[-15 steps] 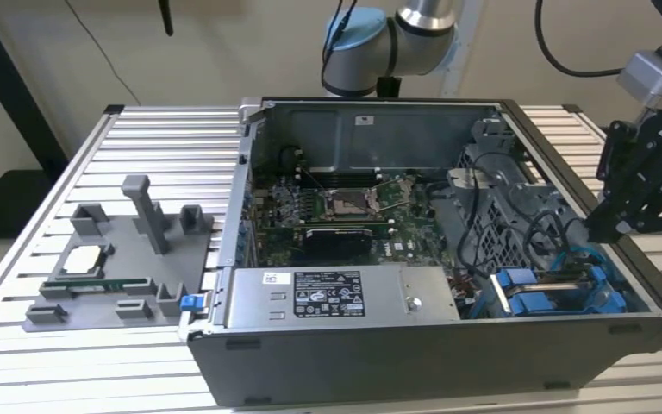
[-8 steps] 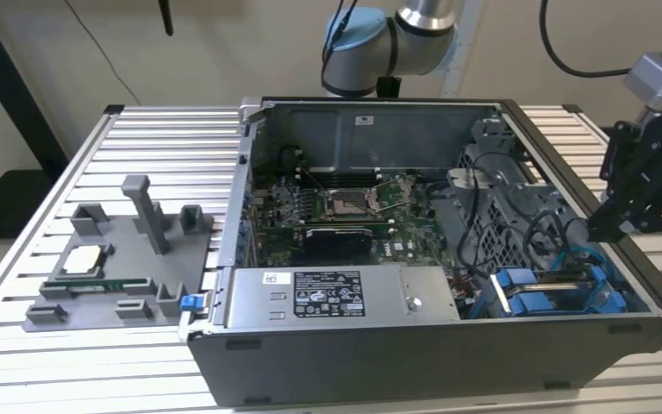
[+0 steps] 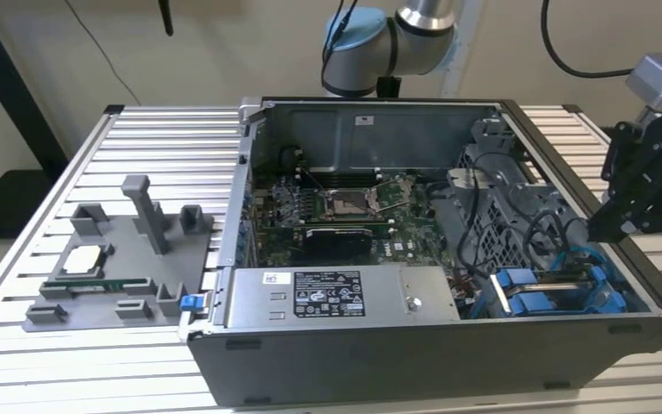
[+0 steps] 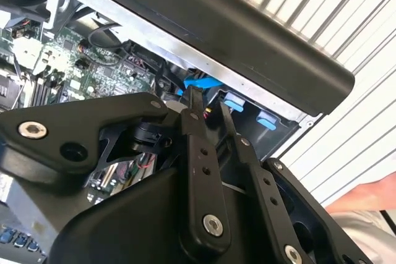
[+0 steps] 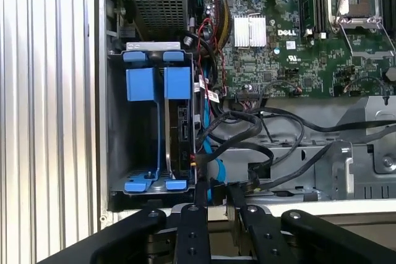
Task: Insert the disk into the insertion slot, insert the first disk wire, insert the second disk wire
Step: 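Insert the second disk wire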
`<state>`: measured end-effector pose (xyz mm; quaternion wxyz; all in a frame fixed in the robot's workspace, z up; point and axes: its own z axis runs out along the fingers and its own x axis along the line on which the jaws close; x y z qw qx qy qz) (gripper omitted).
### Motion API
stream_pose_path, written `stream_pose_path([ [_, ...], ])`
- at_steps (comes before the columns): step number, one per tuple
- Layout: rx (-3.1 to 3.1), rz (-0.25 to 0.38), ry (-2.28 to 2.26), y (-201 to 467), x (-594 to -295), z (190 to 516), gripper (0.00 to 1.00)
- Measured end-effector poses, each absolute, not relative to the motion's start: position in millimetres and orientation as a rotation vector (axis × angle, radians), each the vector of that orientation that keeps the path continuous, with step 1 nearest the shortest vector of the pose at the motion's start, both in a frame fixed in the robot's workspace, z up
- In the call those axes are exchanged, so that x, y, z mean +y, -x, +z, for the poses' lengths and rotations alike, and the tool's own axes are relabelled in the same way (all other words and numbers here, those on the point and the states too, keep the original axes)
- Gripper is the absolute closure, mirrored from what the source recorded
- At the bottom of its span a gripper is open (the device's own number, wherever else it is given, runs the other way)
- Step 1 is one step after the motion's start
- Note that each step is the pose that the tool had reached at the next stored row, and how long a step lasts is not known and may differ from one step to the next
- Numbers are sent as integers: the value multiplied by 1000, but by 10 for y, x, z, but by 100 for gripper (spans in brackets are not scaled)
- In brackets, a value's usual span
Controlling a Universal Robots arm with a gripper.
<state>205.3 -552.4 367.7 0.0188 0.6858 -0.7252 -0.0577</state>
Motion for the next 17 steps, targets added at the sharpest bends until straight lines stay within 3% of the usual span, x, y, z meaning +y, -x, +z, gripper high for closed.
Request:
stream_pose_path([
  [2, -2252, -179, -2129, -2053, -5524, 3677, 0],
  [3, -2252, -179, -2129, -2053, -5524, 3677, 100],
  [17, -2251, -179, -2129, -2053, -5524, 3675, 100],
])
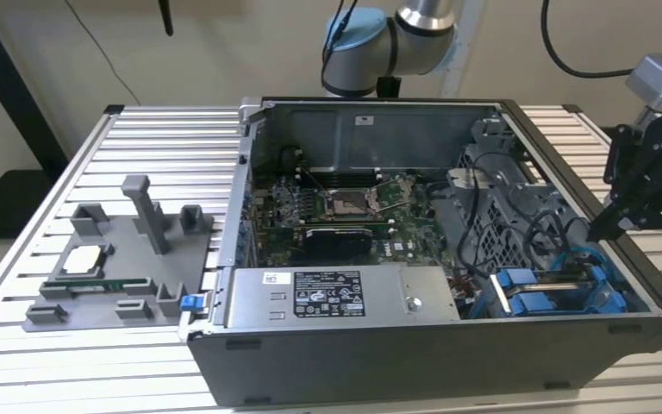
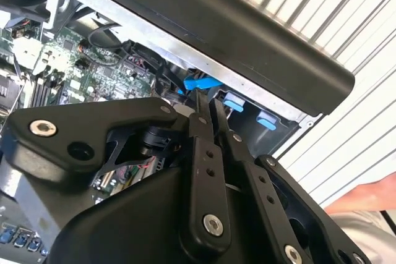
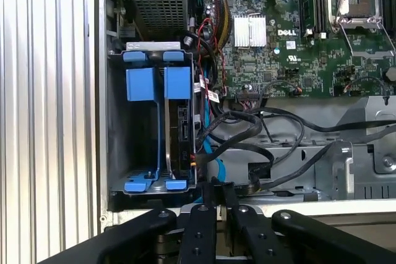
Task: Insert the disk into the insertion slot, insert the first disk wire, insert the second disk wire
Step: 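Insert the second disk wire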
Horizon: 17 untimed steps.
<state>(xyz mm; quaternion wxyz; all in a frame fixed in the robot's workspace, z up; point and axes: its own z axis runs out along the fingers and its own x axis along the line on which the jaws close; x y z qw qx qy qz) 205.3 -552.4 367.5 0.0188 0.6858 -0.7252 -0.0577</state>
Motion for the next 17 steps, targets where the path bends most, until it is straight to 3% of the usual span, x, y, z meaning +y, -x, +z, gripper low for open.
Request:
stream_pose_path([
  [17, -2257, -170, -2135, -1910, -5524, 3930, 100],
])
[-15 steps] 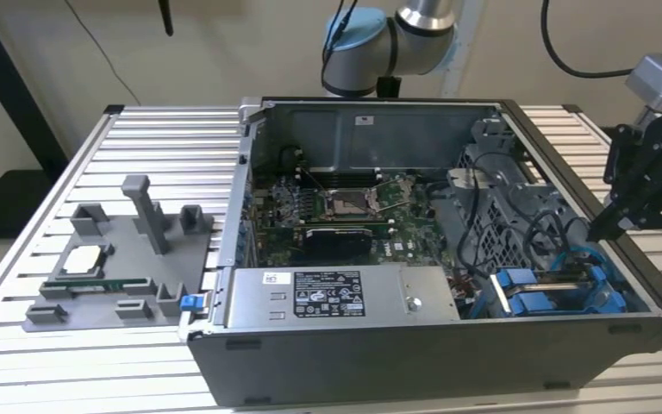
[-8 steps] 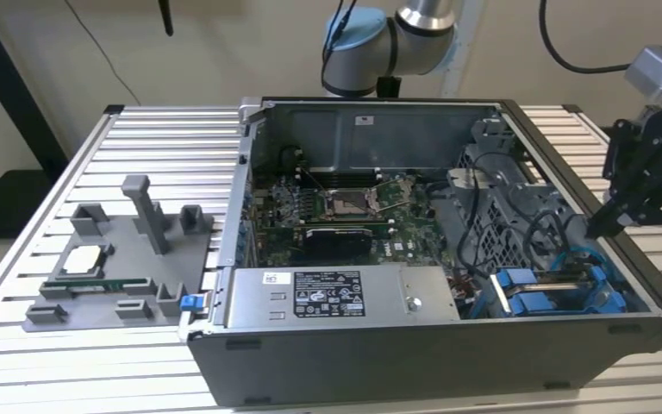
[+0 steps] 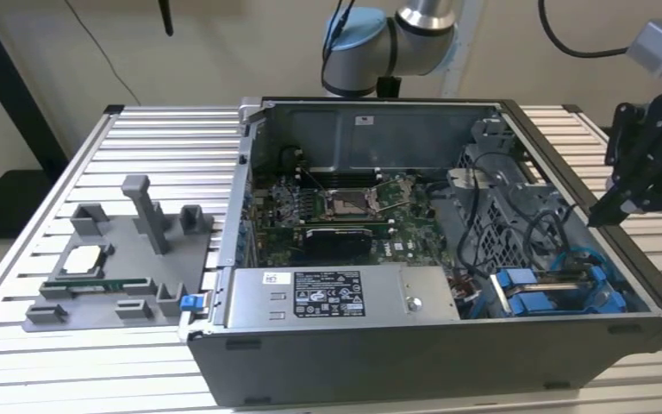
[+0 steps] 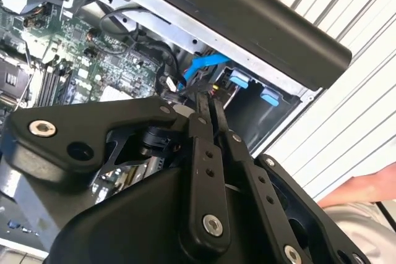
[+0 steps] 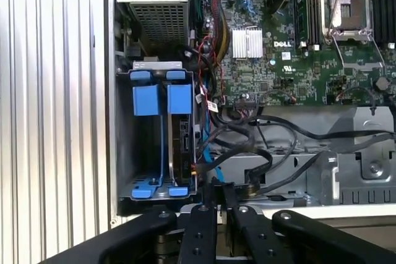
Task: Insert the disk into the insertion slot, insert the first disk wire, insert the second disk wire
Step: 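Insert the second disk wire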
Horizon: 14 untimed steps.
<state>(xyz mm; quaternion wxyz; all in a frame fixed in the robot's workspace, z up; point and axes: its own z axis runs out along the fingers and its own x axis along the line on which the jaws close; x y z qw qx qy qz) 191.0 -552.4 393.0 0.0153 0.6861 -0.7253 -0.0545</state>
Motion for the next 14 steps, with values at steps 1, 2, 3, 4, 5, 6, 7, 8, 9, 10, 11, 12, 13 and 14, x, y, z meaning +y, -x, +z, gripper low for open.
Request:
stream_pose_path([
  [1, -2257, -168, -2136, -1901, -5524, 3959, 100],
  [2, -2258, -167, -2136, -1891, -5524, 3991, 100],
  [3, -2259, -165, -2137, -1882, -5524, 4021, 100],
  [4, -2260, -164, -2138, -1873, -5524, 4051, 100],
  [5, -2260, -163, -2139, -1862, -5524, 4081, 100],
  [6, -2261, -161, -2139, -1853, -5524, 4108, 100],
  [7, -2262, -160, -2140, -1843, -5524, 4135, 100],
  [8, -2263, -158, -2141, -1832, -5524, 4158, 100],
  [9, -2263, -157, -2142, -1821, -5524, 4176, 100],
  [10, -2264, -155, -2143, -1811, -5524, 4193, 100],
  [11, -2265, -154, -2143, -1801, -5524, 4208, 100],
  [12, -2266, -152, -2144, -1791, -5524, 4220, 100],
  [13, -2266, -151, -2145, -1781, -5524, 4226, 100],
  [14, -2267, -150, -2146, -1769, -5524, 4228, 100],
])
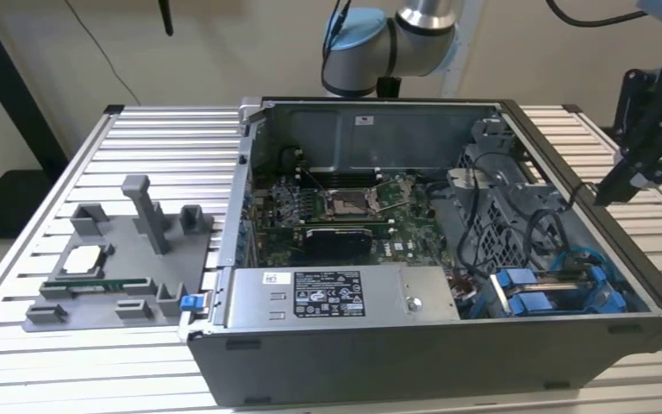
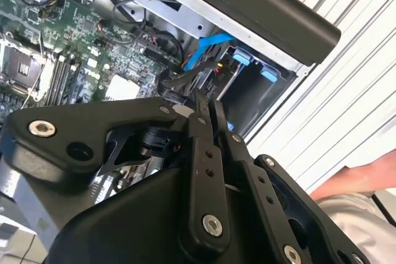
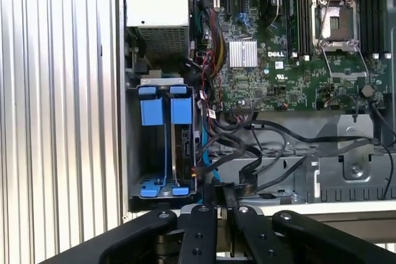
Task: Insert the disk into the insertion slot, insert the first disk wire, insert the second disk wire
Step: 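Insert the second disk wire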
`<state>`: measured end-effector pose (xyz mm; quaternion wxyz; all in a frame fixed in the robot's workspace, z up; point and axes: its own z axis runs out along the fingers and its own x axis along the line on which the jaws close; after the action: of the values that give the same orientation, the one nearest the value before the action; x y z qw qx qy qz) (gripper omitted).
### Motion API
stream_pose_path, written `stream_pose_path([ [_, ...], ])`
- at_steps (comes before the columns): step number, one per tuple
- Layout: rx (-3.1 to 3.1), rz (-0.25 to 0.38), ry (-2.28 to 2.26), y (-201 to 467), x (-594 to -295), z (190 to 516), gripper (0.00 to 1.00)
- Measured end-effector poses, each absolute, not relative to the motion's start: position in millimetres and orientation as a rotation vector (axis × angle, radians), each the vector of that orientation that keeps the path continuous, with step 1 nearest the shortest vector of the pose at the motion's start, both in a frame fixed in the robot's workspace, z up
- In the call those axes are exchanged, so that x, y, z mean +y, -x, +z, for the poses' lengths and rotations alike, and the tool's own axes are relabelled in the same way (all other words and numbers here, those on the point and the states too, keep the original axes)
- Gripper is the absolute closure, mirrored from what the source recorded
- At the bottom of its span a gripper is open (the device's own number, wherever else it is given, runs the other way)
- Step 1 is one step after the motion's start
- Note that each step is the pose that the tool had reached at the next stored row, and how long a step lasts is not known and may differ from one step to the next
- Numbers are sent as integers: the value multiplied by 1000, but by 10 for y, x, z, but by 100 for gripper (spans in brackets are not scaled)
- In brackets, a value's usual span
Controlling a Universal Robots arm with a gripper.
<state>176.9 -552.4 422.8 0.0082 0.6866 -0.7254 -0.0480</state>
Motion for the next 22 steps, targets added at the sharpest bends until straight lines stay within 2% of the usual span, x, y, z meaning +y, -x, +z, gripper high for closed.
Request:
stream_pose_path([
  [10, -2280, -121, -2160, -1472, -5532, 4211, 100],
  [22, -2298, -86, -2175, -1277, -5532, 4012, 100],
])
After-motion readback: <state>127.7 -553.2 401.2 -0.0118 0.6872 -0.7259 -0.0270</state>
